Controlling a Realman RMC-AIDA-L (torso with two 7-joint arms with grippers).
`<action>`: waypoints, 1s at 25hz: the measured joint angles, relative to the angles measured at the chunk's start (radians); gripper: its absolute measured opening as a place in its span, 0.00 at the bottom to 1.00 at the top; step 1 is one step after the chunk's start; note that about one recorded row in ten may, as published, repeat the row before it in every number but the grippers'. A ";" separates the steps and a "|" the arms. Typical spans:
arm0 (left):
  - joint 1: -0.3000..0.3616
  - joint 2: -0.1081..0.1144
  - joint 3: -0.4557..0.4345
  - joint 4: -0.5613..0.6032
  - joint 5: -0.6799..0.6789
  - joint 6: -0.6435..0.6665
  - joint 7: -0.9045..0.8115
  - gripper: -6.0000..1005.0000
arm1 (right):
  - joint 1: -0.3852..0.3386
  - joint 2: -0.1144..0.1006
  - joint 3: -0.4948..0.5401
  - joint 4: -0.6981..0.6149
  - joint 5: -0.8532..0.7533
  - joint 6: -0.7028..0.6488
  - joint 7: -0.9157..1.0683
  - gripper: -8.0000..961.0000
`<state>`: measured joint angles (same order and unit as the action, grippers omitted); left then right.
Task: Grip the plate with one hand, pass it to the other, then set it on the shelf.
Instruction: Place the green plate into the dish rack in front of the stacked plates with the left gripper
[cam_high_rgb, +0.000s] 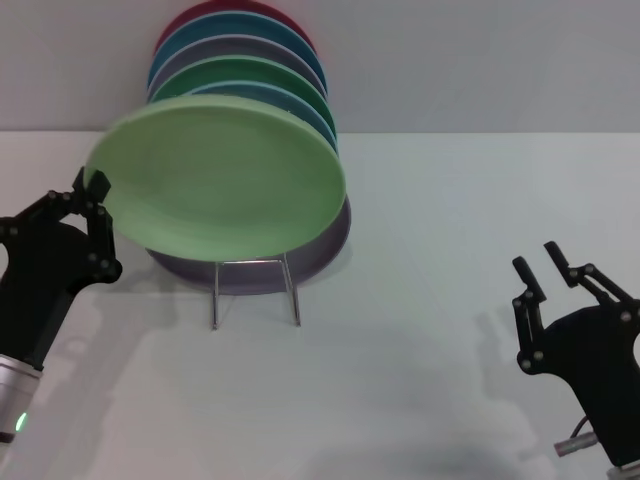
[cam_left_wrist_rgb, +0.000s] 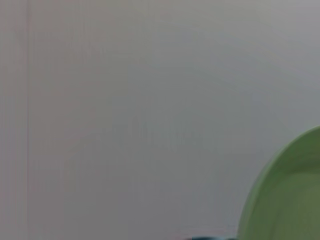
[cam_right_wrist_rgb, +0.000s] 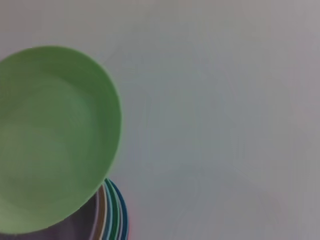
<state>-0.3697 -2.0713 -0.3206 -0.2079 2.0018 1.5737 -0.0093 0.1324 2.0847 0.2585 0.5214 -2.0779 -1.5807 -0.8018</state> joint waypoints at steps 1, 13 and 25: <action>0.000 0.000 0.000 0.000 0.000 -0.007 0.000 0.05 | 0.001 0.000 0.003 0.000 0.001 0.000 0.000 0.24; 0.019 -0.003 0.024 -0.008 0.002 -0.084 0.000 0.07 | 0.017 -0.002 0.007 -0.009 0.022 0.003 -0.002 0.24; 0.029 -0.007 0.020 -0.024 -0.003 -0.159 0.001 0.08 | 0.018 -0.002 0.007 -0.009 0.023 0.002 -0.003 0.24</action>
<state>-0.3403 -2.0785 -0.3004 -0.2319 1.9990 1.4146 -0.0084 0.1504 2.0831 0.2655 0.5122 -2.0553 -1.5785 -0.8053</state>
